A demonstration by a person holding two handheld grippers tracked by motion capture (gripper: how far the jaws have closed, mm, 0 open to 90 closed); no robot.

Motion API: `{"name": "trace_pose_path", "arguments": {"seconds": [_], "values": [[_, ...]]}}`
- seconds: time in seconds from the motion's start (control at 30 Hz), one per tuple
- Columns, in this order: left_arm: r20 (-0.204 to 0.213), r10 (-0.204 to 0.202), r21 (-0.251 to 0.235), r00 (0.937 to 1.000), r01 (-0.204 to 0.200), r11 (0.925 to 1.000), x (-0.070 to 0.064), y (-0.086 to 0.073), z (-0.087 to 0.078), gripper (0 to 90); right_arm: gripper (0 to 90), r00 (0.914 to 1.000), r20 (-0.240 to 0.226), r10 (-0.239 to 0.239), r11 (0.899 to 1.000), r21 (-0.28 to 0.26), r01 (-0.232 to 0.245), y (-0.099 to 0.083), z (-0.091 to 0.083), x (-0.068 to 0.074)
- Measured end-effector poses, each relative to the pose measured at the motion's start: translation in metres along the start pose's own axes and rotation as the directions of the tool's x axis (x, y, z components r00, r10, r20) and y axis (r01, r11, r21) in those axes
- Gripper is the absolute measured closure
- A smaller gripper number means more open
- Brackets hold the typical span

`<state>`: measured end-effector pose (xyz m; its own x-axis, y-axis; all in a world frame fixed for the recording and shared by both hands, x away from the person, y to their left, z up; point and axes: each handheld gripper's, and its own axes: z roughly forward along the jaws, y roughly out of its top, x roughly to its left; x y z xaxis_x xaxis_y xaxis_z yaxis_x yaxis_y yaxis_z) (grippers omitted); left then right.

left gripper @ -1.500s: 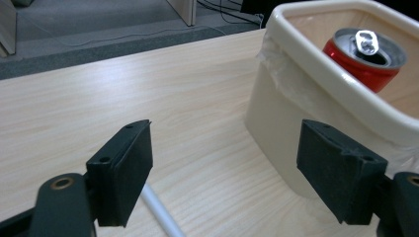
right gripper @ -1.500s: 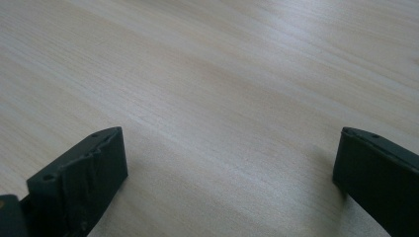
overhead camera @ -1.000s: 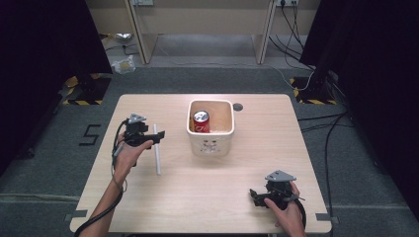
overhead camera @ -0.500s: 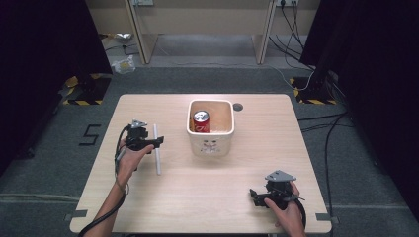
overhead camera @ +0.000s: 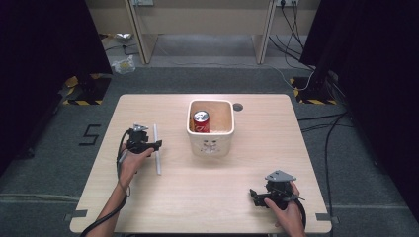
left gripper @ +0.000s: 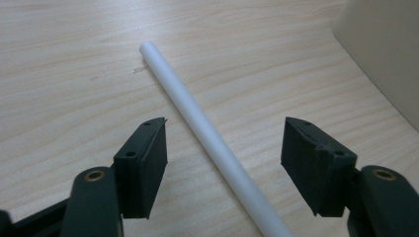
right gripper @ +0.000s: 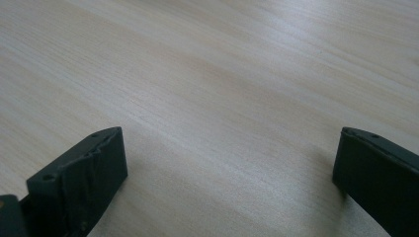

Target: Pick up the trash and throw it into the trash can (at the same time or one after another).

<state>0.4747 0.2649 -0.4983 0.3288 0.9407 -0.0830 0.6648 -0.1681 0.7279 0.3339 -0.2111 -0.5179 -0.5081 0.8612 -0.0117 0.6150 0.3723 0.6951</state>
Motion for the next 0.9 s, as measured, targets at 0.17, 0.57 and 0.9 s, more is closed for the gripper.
{"name": "trace_pose_path", "arguments": {"seconds": [0.17, 0.57, 0.9], "values": [[-0.001, 0.025, 0.026, 0.9997, -0.025, 0.9994, -0.006, -0.007, 0.001, 40.3, 0.5, 1.0, 0.001, 0.0, 1.0, -0.001, 0.0, 0.0, 0.0, 0.0], [-0.025, 0.084, 0.046, 0.9962, -0.082, 0.9955, -0.015, -0.015, 0.004, 54.2, 0.5, 1.0, 0.001, 0.0, 1.0, -0.001, 0.0, 0.0, 0.0, 0.0], [0.017, 0.125, 0.056, 0.992, -0.126, 0.9904, -0.019, -0.016, 0.0, 77.7, 0.5, 1.0, 0.001, 0.0, 1.0, -0.001, 0.0, 0.0, 0.0, 0.0]]}}
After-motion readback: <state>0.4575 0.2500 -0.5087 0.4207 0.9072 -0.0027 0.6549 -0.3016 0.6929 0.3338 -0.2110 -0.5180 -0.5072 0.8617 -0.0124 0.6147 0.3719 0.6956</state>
